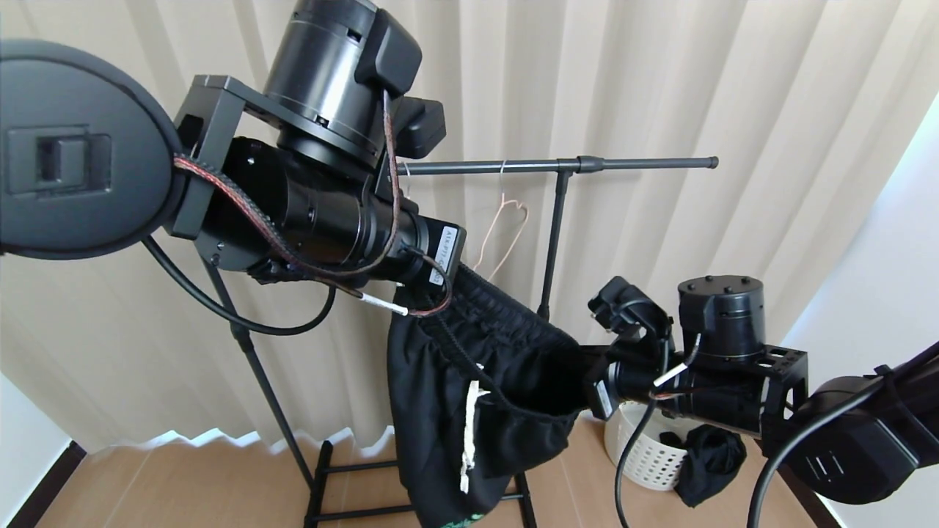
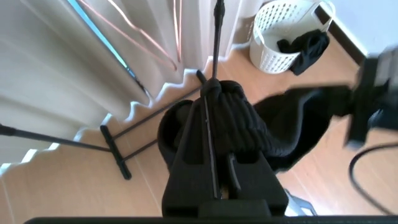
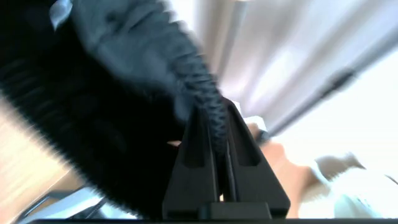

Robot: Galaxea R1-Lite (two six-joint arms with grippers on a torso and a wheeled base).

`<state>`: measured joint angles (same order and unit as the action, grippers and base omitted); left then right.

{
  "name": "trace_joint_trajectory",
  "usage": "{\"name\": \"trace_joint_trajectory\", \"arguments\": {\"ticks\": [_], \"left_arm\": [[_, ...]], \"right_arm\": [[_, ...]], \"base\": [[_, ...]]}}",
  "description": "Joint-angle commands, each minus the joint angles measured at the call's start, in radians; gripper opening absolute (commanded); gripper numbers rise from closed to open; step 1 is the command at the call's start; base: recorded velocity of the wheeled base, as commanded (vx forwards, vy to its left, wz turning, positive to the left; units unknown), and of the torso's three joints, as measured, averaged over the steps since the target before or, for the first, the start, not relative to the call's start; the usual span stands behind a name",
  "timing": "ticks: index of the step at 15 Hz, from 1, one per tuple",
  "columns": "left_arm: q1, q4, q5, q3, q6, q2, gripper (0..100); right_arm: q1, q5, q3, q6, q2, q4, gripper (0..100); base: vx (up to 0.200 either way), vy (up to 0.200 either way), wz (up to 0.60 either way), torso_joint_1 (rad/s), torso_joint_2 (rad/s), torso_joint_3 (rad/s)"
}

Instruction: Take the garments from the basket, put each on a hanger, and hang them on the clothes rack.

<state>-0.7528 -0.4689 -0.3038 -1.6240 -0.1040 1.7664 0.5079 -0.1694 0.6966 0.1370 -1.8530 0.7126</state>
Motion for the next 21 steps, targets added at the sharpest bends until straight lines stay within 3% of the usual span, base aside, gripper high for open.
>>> {"name": "trace_joint_trajectory", "arguments": {"ticks": [1,4,5,8,12,13,14,15,17,18,21], "left_arm": [[0.009,0.003,0.006,0.059,0.001,-0.004,0],[0.009,0.027,0.043,0.128,0.076,0.001,0],[0.009,0.042,0.060,0.148,0.079,0.001,100],[0.012,0.052,0.104,0.197,0.084,-0.015,100],[0.128,0.084,0.374,0.210,0.067,-0.038,100],[0.155,0.108,0.384,0.191,0.040,-0.010,100],[0.155,0.108,0.384,0.191,0.040,-0.010,100],[0.170,0.107,0.325,0.101,-0.049,0.079,100],[0.176,0.075,0.150,-0.054,-0.137,0.208,100],[0.182,0.026,0.106,-0.139,-0.171,0.269,100],[0.196,-0.011,0.063,-0.249,-0.217,0.358,100]], "right_arm": [[-0.052,0.028,-0.009,-0.019,0.058,-0.001,0],[-0.055,0.085,0.000,-0.094,0.069,0.001,0],[-0.060,0.110,0.015,-0.097,0.060,0.001,0],[-0.104,0.188,0.073,-0.103,0.044,-0.001,0],[-0.115,0.275,0.106,-0.131,0.031,-0.001,0],[-0.118,0.278,0.100,-0.131,0.044,-0.001,0],[-0.118,0.278,0.100,-0.131,0.044,-0.001,0],[-0.124,0.280,0.093,-0.128,0.070,-0.007,0],[-0.141,0.281,0.090,-0.125,0.075,-0.004,0],[-0.143,0.281,0.087,-0.125,0.081,-0.004,0],[-0.143,0.281,0.087,-0.125,0.092,-0.004,0]], "base": [[0.000,0.000,0.00,0.000,0.00,0.000],[0.000,0.000,0.00,0.000,0.00,0.000],[0.000,0.000,0.00,0.000,0.00,0.000],[0.000,0.000,0.00,0.000,0.00,0.000],[0.000,0.000,0.00,0.000,0.00,0.000],[0.000,0.000,0.00,0.000,0.00,0.000],[0.000,0.000,0.00,0.000,0.00,0.000],[0.000,0.000,0.00,0.000,0.00,0.000],[0.000,0.000,0.00,0.000,0.00,0.000],[0.000,0.000,0.00,0.000,0.00,0.000],[0.000,0.000,0.00,0.000,0.00,0.000]]}}
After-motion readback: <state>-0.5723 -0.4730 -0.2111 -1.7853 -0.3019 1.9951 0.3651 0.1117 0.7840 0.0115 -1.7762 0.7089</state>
